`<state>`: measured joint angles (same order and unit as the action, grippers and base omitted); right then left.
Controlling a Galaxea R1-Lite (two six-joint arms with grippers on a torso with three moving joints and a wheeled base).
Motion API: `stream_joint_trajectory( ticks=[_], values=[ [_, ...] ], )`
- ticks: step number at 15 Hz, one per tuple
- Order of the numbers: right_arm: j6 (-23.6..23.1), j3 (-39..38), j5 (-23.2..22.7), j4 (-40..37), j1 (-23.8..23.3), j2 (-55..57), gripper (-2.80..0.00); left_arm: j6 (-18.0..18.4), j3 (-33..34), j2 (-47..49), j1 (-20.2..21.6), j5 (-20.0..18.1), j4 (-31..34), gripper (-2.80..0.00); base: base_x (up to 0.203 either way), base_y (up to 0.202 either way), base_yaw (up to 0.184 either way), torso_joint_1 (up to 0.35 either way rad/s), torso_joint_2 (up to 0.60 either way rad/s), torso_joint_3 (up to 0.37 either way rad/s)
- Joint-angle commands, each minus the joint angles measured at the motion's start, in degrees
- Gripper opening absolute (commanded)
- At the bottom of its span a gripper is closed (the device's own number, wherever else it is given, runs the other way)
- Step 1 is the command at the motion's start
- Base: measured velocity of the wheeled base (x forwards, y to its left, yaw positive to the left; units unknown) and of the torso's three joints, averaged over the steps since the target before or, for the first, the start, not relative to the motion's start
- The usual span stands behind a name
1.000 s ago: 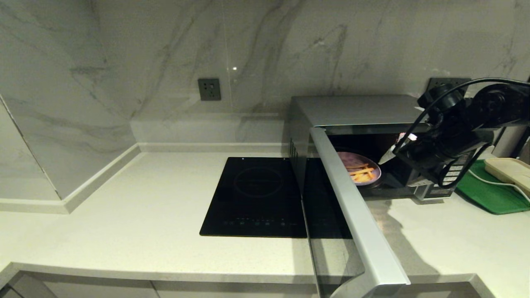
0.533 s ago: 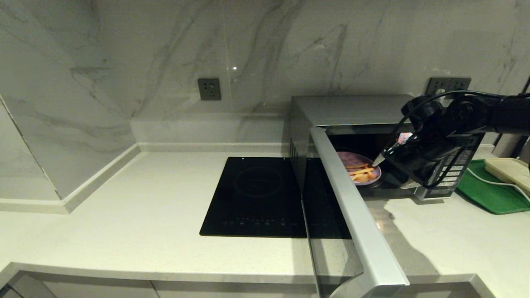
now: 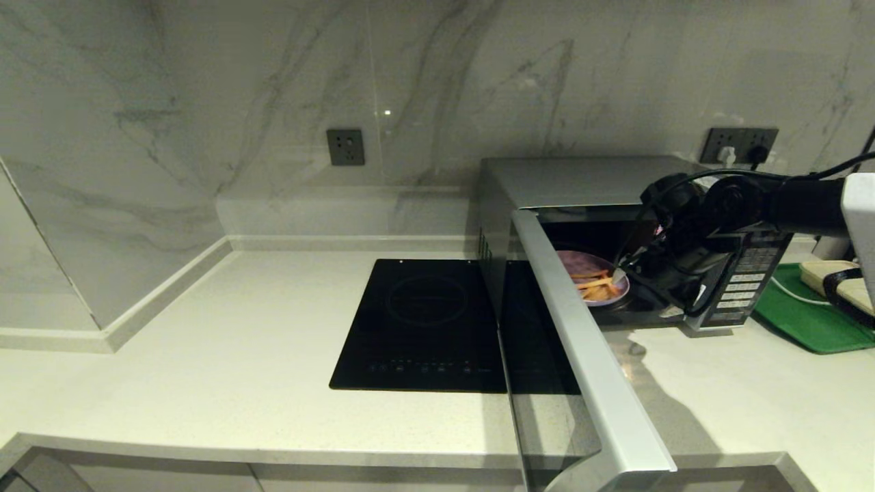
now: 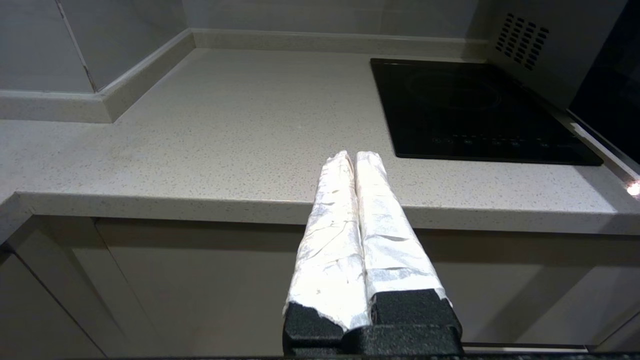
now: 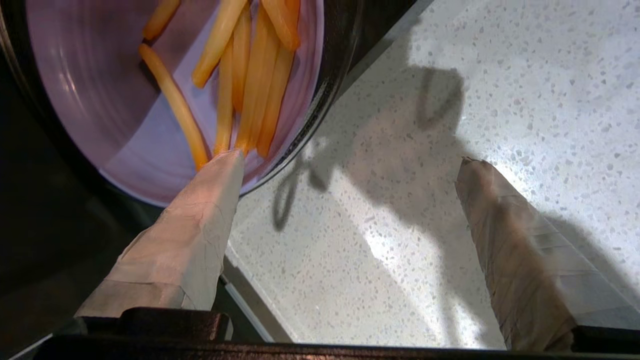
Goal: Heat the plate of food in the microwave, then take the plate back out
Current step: Take the plate out of the microwave
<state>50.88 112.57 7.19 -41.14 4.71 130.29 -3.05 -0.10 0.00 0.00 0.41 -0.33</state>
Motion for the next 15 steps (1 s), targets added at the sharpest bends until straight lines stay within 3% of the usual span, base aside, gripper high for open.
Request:
stream_joint_trajectory(
  ticks=[1,10,15],
  values=[
    [0.3,0.5,0.1,-0.3,0.4,1.2,0.00,0.0,0.0,0.0,0.0,0.0,0.0,-2.80,0.000,0.000,0.000,0.000,0.00,0.000],
    [0.4,0.6,0.2,-0.1,0.4,3.8,0.00,0.0,0.0,0.0,0.0,0.1,0.0,-2.80,0.000,0.000,0.000,0.000,0.00,0.000],
    [0.5,0.6,2.8,2.0,0.4,5.1,0.00,0.0,0.0,0.0,0.0,0.0,0.0,-2.80,0.000,0.000,0.000,0.000,0.00,0.000]
  ],
)
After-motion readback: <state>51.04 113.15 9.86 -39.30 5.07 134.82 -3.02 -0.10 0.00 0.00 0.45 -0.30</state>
